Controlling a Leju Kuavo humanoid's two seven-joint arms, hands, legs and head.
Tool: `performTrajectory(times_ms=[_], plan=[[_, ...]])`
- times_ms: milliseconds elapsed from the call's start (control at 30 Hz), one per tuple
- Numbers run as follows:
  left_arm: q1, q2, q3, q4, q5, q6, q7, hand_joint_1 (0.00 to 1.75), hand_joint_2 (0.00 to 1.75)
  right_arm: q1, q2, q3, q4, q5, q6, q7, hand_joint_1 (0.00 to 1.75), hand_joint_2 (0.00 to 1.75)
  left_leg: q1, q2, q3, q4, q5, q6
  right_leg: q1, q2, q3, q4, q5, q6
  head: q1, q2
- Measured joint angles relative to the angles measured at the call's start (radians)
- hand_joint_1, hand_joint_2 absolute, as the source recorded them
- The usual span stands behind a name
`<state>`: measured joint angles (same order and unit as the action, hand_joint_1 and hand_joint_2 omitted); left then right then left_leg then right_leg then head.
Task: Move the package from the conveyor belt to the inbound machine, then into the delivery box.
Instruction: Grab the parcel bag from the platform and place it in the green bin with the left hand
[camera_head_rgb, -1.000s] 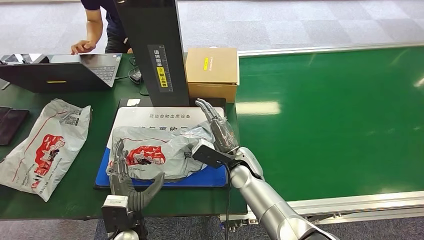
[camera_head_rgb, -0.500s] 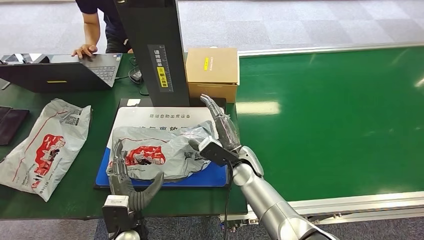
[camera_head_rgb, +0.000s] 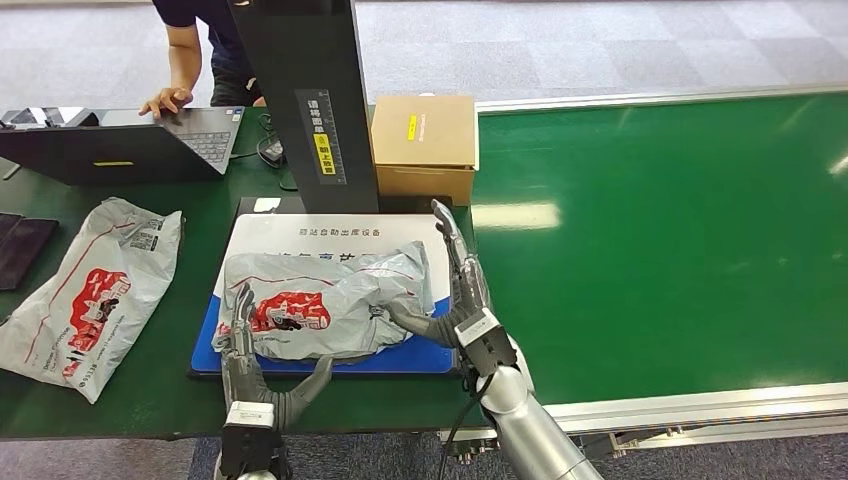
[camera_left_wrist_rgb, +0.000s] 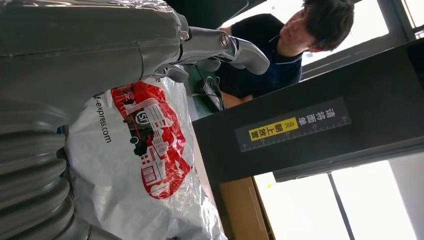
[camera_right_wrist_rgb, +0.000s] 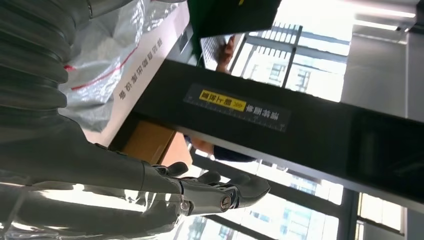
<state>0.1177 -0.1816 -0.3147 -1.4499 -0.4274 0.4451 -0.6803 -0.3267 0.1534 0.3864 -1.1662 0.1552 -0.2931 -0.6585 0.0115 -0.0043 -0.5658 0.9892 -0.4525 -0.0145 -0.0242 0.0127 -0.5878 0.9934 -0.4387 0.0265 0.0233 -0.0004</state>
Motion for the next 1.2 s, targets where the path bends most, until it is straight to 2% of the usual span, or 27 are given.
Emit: performTrajectory(times_ms=[300, 567, 800, 967, 1200], plan=[[-0.026, 0.021, -0.016, -0.001, -0.083, -0.041, 0.034, 0.0, 1.75, 0.129, -0.02, 0.0, -0.086, -0.025, 0.198, -0.007, 0.0, 1.75, 0.0, 0.0, 0.0, 0.0, 0.0, 0.0, 0.0, 0.0, 0.0, 0.0, 0.0, 0.0, 0.0, 0.0], [-0.043, 0.029, -0.025, -0.022, -0.211, -0.1, 0.081, 0.0, 1.75, 0.217, -0.024, -0.006, -0.141, 0.093, 0.28, 0.032, 0.0, 1.75, 0.0, 0.0, 0.0, 0.0, 0.0, 0.0, 0.0, 0.0, 0.0, 0.0, 0.0, 0.0, 0.0, 0.0], [-0.052, 0.048, -0.025, -0.055, -0.401, -0.133, 0.209, 0.0, 1.75, 0.291, -0.024, -0.029, -0.216, 0.122, 0.332, 0.024, 0.0, 1.75, 0.0, 0.0, 0.0, 0.0, 0.0, 0.0, 0.0, 0.0, 0.0, 0.0, 0.0, 0.0, 0.0, 0.0], [-0.086, 0.076, -0.02, -0.058, -0.527, -0.157, 0.304, 0.0, 1.75, 0.321, -0.024, -0.046, -0.255, 0.127, 0.31, 0.002, 0.0, 1.75, 0.0, 0.0, 0.0, 0.0, 0.0, 0.0, 0.0, 0.0, 0.0, 0.0, 0.0, 0.0, 0.0, 0.0], [-0.105, 0.132, 0.0, -0.058, -0.644, -0.193, 0.398, 0.0, 1.75, 0.363, -0.024, -0.094, -0.337, 0.187, 0.083, 0.003, 0.0, 1.75, 0.0, 0.0, 0.0, 0.0, 0.0, 0.0, 0.0, 0.0, 0.0, 0.0, 0.0, 0.0, 0.0, 0.0]])
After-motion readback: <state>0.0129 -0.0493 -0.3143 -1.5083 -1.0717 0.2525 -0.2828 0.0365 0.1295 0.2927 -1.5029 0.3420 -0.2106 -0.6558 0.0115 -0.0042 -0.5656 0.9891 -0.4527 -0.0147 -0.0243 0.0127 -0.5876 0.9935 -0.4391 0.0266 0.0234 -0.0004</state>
